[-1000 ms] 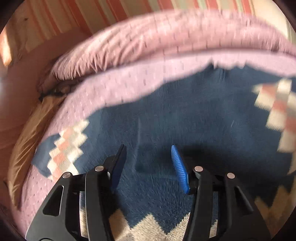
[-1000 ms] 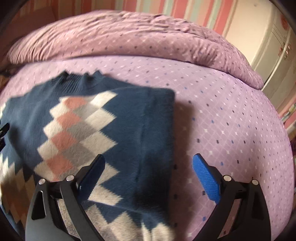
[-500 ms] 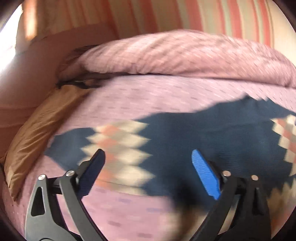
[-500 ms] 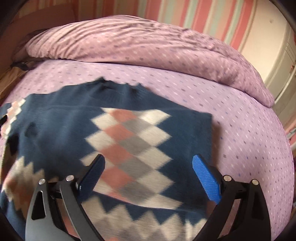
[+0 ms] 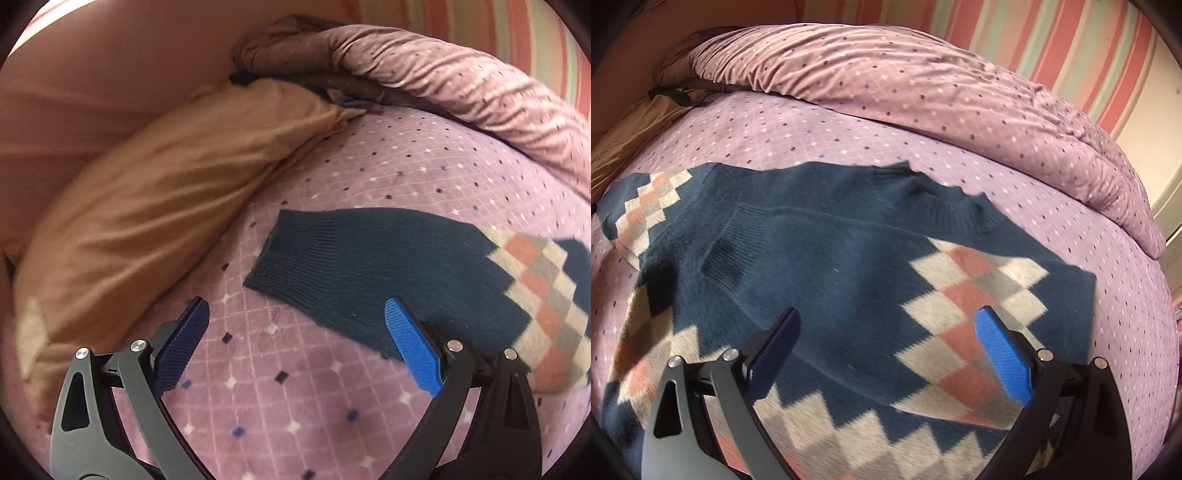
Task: Fold small clothes
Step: 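Grasp the other sleeve cuff with the left tool and lift it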
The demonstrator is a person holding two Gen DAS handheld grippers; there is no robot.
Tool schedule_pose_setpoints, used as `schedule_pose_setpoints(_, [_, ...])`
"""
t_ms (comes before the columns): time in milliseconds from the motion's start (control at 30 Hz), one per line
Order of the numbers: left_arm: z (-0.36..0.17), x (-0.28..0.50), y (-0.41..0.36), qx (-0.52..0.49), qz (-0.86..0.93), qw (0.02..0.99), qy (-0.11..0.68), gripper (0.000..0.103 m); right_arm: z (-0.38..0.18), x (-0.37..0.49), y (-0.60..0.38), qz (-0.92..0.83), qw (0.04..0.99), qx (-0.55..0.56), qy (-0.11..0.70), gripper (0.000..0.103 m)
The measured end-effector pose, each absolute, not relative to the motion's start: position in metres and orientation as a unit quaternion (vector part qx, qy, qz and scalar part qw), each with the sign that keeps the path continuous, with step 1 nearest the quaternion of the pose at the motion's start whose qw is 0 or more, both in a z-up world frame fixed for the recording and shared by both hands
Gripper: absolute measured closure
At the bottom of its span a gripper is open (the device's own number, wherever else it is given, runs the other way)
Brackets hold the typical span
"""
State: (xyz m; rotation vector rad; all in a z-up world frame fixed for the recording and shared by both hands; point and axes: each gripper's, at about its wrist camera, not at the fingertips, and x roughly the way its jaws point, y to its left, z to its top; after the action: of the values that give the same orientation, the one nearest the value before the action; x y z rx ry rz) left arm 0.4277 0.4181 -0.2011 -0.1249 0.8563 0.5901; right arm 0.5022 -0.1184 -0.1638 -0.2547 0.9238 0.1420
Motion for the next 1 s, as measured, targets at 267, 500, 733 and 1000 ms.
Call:
schedule_pose_setpoints(267, [-0.226, 0.445, 0.443, -0.078, 0.245, 0.862, 0.437, 0.029, -0.16, 0.502, -0.078, 0.091, 0.888, -0.116, 0.436, 0.007])
schedule_pose_setpoints(500, [-0.227, 0.454, 0.449, -0.102, 0.223, 0.869, 0.431, 0.057, -0.143, 0.479, -0.039, 0.133, 0.897, -0.063, 0.416, 0.007])
schedule_pose_setpoints(733, [-0.209, 0.459, 0.438, -0.115, 0.184, 0.886, 0.409, 0.094, -0.141, 0.46, -0.016, 0.148, 0.899, -0.039, 0.411, 0.007])
schedule_pose_setpoints(1000, [-0.197, 0.461, 0.43, -0.089, 0.216, 0.887, 0.398, 0.096, -0.14, 0.459, -0.013, 0.145, 0.898, -0.043, 0.412, 0.007])
